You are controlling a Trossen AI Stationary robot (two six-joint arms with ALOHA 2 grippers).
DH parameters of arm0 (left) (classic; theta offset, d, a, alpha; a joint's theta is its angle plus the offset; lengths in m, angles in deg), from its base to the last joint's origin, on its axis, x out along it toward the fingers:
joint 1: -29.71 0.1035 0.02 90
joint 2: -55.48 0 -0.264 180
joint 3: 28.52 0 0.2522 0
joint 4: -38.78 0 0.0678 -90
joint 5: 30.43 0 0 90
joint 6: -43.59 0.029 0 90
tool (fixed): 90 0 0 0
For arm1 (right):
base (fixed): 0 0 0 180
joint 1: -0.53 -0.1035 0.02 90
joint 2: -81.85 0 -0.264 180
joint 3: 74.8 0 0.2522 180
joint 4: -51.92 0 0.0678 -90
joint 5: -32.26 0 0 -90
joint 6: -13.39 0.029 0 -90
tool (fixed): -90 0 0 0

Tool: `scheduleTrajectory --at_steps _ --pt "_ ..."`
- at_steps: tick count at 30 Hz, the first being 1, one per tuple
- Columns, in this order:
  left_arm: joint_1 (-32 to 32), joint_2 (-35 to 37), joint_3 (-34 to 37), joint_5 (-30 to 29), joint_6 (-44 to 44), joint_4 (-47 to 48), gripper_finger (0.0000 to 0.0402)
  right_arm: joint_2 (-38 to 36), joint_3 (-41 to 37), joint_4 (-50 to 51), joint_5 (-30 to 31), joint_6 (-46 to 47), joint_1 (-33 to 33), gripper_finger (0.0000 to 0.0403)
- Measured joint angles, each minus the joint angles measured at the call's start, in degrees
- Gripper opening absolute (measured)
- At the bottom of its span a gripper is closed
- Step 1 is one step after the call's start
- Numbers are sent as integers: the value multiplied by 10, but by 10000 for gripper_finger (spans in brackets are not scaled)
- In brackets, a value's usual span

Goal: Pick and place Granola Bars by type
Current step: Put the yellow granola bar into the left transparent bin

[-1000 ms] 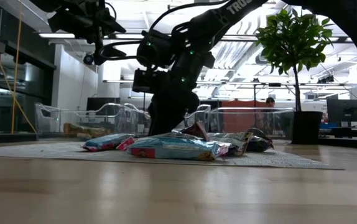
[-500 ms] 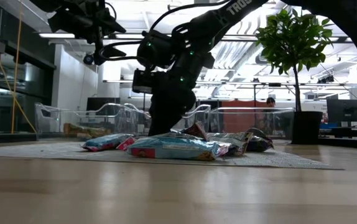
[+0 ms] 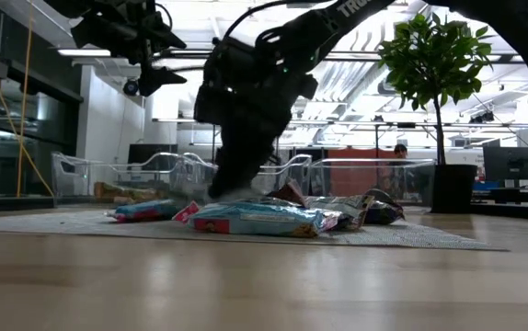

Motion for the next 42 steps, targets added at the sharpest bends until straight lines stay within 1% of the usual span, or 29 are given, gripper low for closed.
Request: scheduleTrajectory --at_steps 5,9,16,21,23,29,36,38,42 --pt "0 0 0 0 0 0 330 -18 0 -8 -77 11 11 78" --pt "0 0 0 0 0 0 330 -29 0 -32 -114 34 19 78" --pt "0 -1 0 0 1 0 330 -51 0 -149 -164 102 28 78" --pt "0 -1 0 1 6 -6 330 -61 1 -256 -174 158 38 78" --pt "0 0 0 1 11 -6 330 -63 1 -287 -172 179 44 78" --pt "6 0 0 6 24 -7 330 -67 1 -364 -134 218 68 78" --pt "67 3 0 6 30 -10 330 -70 1 -401 -75 248 93 78" --pt "90 7 0 22 36 -10 330 -70 1 -410 -54 249 97 78" --pt "127 14 0 78 42 -10 330 -70 1 -451 0 262 104 78"
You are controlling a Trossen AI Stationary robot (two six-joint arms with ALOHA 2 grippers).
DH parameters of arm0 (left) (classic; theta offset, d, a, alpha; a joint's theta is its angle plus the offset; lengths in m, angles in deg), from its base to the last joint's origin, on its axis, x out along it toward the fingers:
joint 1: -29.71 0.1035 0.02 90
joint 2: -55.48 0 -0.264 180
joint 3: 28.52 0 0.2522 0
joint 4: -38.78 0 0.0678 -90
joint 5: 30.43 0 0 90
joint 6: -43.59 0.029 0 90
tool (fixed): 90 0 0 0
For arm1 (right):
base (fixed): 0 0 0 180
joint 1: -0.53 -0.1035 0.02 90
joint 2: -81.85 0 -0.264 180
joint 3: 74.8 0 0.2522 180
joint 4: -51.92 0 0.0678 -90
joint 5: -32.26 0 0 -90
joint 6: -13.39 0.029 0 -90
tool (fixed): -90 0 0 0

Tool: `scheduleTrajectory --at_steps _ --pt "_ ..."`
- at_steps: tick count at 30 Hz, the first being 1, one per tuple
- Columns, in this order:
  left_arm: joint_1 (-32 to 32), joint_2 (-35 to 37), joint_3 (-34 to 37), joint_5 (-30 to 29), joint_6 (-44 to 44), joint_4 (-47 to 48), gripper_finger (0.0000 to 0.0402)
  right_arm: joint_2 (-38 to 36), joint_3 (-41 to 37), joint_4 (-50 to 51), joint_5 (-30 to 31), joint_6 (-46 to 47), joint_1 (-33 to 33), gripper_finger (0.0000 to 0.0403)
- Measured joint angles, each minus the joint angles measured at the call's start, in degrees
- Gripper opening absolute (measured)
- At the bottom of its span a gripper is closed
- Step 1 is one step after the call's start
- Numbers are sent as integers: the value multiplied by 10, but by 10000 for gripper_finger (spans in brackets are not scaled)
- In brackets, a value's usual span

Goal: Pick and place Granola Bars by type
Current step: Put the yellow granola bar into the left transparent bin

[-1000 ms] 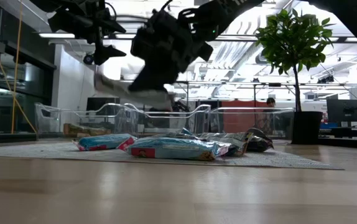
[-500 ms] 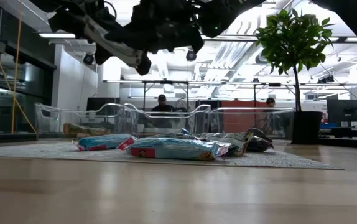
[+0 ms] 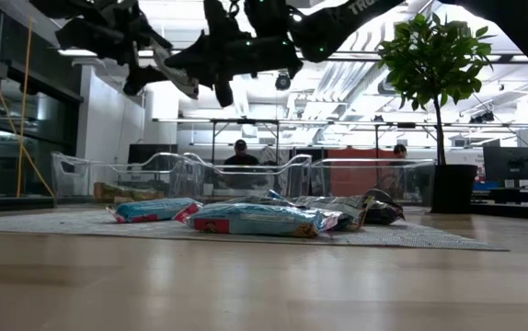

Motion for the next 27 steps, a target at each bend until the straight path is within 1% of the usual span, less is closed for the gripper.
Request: scheduleTrajectory --at_steps 5,7,11,14,18,22,24,27 --pt "31 10 0 32 6 3 330 0 1 -47 61 9 13 78" --pt "39 12 0 44 6 4 330 0 10 -47 82 16 21 78" --pt "38 12 0 62 6 4 330 0 31 -48 116 -1 35 78" --pt "38 12 0 76 6 -1 330 0 52 -47 124 -7 45 78" --pt "23 12 0 58 -7 -24 330 -1 67 -46 123 -9 54 78" --pt "1 12 0 54 -67 -115 330 -1 68 -43 125 -10 53 78" --pt "-16 12 0 38 -95 -160 330 -1 68 -38 126 -13 53 78" --pt "-45 11 0 -1 -108 -180 330 0 68 -37 126 -12 53 78"
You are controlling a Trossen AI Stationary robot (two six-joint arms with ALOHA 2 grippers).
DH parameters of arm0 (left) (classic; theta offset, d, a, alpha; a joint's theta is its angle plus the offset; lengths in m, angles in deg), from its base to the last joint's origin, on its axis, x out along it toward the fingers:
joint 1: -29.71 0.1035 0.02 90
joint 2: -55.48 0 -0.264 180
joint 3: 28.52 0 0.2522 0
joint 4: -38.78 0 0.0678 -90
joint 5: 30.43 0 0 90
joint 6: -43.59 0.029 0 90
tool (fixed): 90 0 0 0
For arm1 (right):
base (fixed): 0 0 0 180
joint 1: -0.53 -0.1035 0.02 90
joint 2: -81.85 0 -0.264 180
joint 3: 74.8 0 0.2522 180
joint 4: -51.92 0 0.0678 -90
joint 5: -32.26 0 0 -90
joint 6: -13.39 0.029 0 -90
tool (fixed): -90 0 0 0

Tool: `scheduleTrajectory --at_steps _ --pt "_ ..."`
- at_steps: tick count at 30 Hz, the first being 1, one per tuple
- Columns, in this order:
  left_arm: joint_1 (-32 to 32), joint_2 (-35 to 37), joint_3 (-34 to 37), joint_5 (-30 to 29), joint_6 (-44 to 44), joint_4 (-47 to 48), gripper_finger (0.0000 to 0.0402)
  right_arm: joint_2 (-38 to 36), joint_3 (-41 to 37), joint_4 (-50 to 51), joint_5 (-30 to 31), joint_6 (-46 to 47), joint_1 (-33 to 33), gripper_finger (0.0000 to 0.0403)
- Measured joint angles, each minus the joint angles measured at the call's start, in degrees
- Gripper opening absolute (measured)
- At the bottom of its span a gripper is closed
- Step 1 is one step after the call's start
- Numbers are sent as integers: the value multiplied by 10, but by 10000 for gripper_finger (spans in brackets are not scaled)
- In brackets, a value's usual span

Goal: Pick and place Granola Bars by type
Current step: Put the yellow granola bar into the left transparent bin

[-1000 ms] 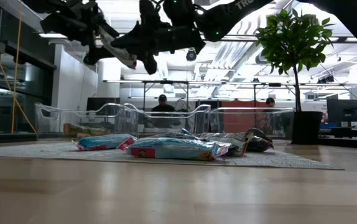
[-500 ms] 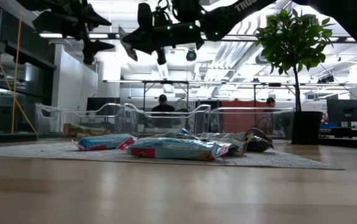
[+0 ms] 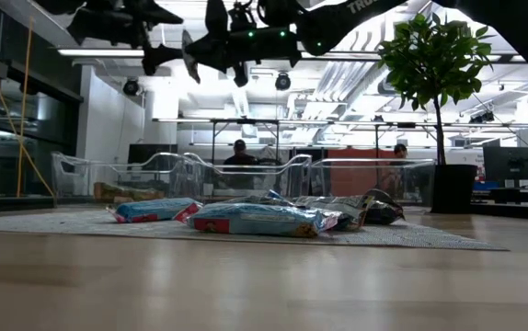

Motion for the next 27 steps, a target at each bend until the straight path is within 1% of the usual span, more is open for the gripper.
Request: scheduleTrajectory --at_steps 4,9,13,19,22,27 --pt "-26 -8 0 -22 0 -1 330 0 0 0 0 8 0 78" --pt "-59 -29 0 -72 7 -3 330 0 0 -2 -3 8 -4 78" --pt "-71 -36 0 -99 10 -27 330 0 0 0 -12 8 -7 78" --pt "-71 -37 0 -104 10 -49 328 0 0 8 -20 14 -7 78" --pt "-71 -37 0 -104 10 -56 313 0 0 15 -24 15 -7 78" --pt "-71 -37 0 -88 10 -55 264 0 0 20 -27 13 -8 78"
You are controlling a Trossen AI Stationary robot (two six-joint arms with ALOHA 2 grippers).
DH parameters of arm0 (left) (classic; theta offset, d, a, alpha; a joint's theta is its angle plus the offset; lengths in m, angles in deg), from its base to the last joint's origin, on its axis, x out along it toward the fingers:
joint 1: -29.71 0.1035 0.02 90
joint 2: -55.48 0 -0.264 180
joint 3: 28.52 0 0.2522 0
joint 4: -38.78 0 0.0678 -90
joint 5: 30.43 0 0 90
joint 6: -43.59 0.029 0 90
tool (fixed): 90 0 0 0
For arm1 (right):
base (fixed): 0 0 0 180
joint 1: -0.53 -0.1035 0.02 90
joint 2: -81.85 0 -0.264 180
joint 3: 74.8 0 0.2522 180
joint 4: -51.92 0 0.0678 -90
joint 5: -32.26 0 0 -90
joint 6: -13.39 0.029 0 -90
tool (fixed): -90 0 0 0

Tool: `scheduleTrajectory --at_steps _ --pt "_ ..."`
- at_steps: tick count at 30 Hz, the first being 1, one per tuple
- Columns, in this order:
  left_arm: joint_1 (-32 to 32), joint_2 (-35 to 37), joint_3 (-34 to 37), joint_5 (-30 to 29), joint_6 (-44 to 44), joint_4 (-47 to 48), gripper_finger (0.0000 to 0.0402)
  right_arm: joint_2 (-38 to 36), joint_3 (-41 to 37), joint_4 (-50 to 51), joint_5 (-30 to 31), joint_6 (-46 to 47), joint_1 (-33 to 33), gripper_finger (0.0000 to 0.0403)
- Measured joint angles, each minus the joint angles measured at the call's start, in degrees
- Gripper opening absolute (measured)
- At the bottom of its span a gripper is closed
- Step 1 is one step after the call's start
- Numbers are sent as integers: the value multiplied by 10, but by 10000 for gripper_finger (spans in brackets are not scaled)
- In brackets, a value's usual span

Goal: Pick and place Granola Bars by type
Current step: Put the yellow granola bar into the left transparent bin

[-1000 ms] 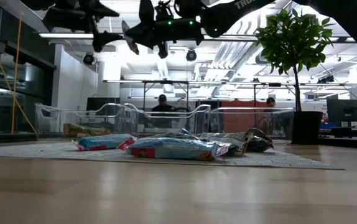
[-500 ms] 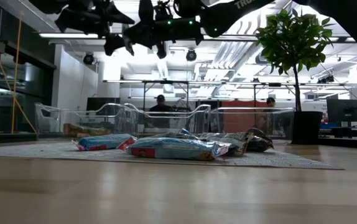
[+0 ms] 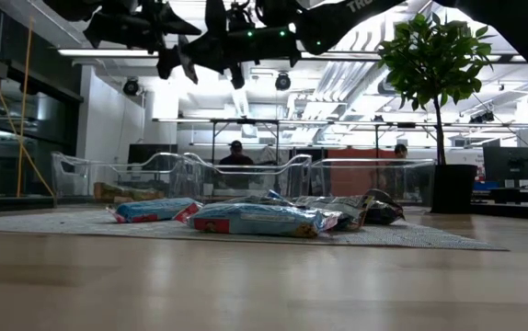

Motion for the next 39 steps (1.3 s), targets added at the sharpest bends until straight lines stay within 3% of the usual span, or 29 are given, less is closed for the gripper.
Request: scheduleTrajectory --at_steps 18,34,39 --pt "0 0 0 5 4 0 112 0 0 0 -3 -1 0 78" --pt "0 0 0 -7 4 1 99 0 0 0 -17 -5 0 79" --pt "0 0 0 -7 4 1 98 0 0 0 -22 -5 0 99"
